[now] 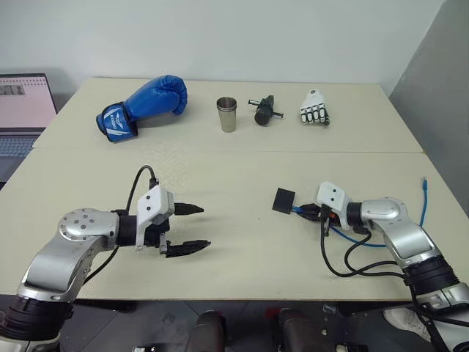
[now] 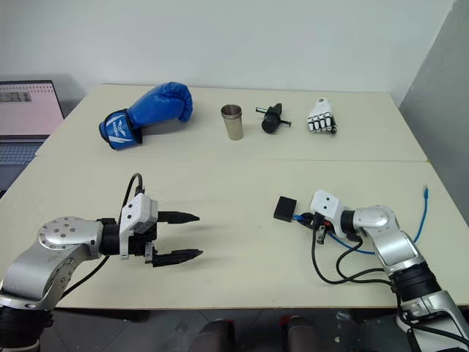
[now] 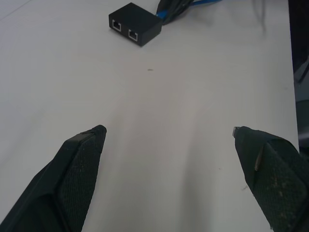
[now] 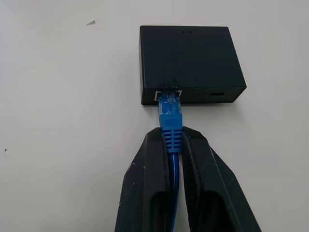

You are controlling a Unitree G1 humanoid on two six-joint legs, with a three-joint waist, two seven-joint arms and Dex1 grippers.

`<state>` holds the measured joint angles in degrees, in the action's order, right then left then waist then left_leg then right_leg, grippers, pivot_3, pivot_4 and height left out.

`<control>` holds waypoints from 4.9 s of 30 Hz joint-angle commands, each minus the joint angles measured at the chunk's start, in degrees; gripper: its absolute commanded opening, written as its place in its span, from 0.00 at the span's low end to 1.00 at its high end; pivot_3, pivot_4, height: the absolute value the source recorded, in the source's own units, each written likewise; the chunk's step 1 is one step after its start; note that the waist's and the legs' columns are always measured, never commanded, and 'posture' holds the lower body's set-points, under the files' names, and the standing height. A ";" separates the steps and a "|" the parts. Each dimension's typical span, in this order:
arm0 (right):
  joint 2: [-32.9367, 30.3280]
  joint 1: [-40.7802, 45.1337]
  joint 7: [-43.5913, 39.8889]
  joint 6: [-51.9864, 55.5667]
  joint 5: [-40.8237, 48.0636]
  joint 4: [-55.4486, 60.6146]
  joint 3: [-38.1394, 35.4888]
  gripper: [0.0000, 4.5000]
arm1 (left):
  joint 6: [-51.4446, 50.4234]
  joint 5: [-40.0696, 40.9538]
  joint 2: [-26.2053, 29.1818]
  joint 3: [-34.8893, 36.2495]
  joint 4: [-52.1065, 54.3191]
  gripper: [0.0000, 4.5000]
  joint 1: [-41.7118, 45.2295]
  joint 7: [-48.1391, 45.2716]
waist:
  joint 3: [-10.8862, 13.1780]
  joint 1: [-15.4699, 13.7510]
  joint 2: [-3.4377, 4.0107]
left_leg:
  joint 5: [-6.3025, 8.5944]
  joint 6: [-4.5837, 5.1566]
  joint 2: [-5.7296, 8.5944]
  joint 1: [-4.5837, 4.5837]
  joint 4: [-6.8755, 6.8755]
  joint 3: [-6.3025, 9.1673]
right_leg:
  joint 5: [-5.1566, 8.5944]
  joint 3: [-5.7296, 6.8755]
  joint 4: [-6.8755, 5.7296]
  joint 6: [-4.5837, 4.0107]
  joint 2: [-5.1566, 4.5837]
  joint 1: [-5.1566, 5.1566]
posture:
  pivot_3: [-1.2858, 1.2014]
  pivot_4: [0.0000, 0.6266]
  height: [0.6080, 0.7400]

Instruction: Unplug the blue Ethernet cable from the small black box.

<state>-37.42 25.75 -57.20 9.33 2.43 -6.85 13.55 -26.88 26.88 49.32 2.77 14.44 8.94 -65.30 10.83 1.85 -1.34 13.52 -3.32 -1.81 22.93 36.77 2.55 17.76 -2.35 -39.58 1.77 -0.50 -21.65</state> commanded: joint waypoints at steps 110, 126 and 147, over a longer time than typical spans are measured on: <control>17.94 8.19 7.72 43.19 38.54 18.24 -6.28 0.56 | -15.01 12.87 -6.79 -2.79 -18.91 0.18 24.40 -14.42 | 0.04 0.06 0.01 | 0.00 0.00 0.04 0.50 0.08 0.18 | 0.01 0.08 -0.34 -0.04 0.05 -0.60 | 0.52 0.24 1.00; 21.14 7.81 9.54 45.42 40.71 16.75 -7.90 0.56 | -15.51 13.27 -7.26 -2.59 -18.68 0.18 24.45 -13.88 | 0.04 0.08 0.01 | 0.00 0.01 0.04 0.50 0.08 0.18 | 0.01 0.08 -0.34 -0.03 0.05 -0.61 | 0.52 0.24 1.00; 20.58 8.20 8.95 44.85 40.14 16.32 -7.48 0.26 | -16.28 13.45 -8.08 -2.29 -18.03 0.18 24.35 -12.76 | 0.04 0.07 0.01 | 0.00 0.01 0.03 0.50 0.08 0.18 | 0.01 0.08 -0.35 -0.03 0.06 -0.62 | 0.52 0.24 1.00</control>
<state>-17.00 32.96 -47.48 54.68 41.54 8.59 6.38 -43.34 39.37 41.24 -1.45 -5.00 32.30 -78.14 10.87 1.92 -1.32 13.52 -3.32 -1.77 23.43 36.85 2.73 17.77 -2.27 -39.93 1.73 -0.44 -22.27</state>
